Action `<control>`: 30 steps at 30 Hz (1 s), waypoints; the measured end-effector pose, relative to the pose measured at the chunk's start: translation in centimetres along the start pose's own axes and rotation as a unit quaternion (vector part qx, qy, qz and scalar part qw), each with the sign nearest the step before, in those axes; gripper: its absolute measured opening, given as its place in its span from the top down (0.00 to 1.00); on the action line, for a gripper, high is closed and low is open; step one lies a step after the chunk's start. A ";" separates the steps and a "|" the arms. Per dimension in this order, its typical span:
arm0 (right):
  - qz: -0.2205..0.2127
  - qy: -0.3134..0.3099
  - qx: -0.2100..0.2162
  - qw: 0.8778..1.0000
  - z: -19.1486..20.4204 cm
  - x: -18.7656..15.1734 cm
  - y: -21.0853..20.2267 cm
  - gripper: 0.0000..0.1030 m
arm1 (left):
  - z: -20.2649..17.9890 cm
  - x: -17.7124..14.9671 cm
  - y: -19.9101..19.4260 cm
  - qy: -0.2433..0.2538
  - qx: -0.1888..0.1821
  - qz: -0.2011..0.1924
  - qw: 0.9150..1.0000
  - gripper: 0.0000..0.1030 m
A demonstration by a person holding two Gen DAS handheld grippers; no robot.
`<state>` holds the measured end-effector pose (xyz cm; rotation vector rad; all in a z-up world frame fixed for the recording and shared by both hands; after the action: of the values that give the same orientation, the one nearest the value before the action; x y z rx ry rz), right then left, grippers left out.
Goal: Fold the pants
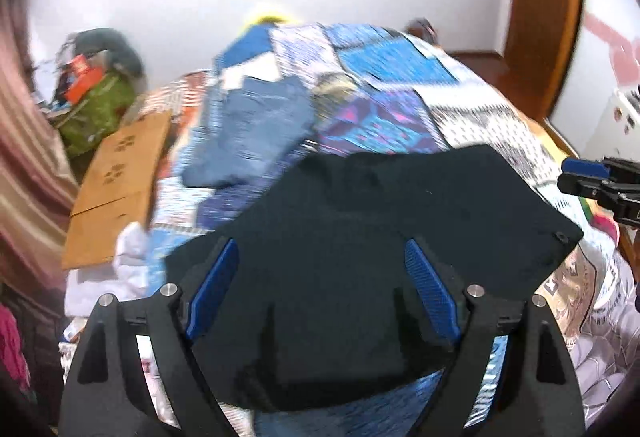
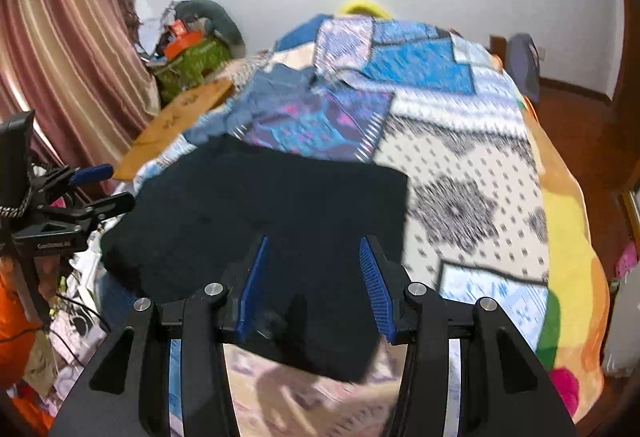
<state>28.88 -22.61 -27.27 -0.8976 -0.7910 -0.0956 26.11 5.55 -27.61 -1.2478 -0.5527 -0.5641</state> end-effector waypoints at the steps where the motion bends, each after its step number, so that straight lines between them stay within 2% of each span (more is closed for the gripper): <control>1: -0.004 -0.005 0.003 1.000 0.7 0.5 0.2 0.58 | 1.2 0.0 -0.5 -0.010 0.006 -0.005 1.000 0.17; 6: -0.012 -0.029 0.024 0.999 4.1 2.4 1.7 0.58 | 7.0 -0.7 -2.5 -0.050 0.038 -0.023 0.998 0.17; 9: -0.008 -0.047 0.037 0.998 6.3 3.1 3.3 0.58 | 10.2 -1.7 -2.7 -0.058 0.072 -0.020 0.996 0.17; 11: -0.003 -0.056 0.042 0.998 7.4 3.3 4.1 0.58 | 12.5 -2.9 -2.3 -0.066 0.091 -0.009 0.994 0.17; 16: 0.014 -0.075 0.051 0.996 9.7 3.5 6.8 0.58 | 16.5 -6.9 -0.3 -0.096 0.093 0.038 0.990 0.17; 21: 0.035 -0.083 0.052 0.995 11.1 2.9 9.3 0.58 | 17.1 -11.3 2.3 -0.135 0.044 0.094 0.985 0.17; 27: 0.064 -0.097 0.039 0.992 11.9 1.9 11.8 0.58 | 15.0 -15.9 5.9 -0.193 -0.042 0.166 0.966 0.17; 30: 0.076 -0.109 0.025 0.991 11.8 1.6 12.7 0.58 | 14.1 -16.9 6.5 -0.215 -0.073 0.175 0.958 0.17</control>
<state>28.11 -5.49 -30.32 -0.9282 -0.9200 0.1567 16.82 22.32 -40.31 -1.5818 -0.6391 -0.0289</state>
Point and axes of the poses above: each gripper's, at about its wrist camera, not at the fingertips, and y roughly the way its jaws point, z to its left, x to its top, the point moved 7 cm from there along y, roughly the way its jaws point, and after that the axes turned 9 degrees about x, right-handed, at the moved point
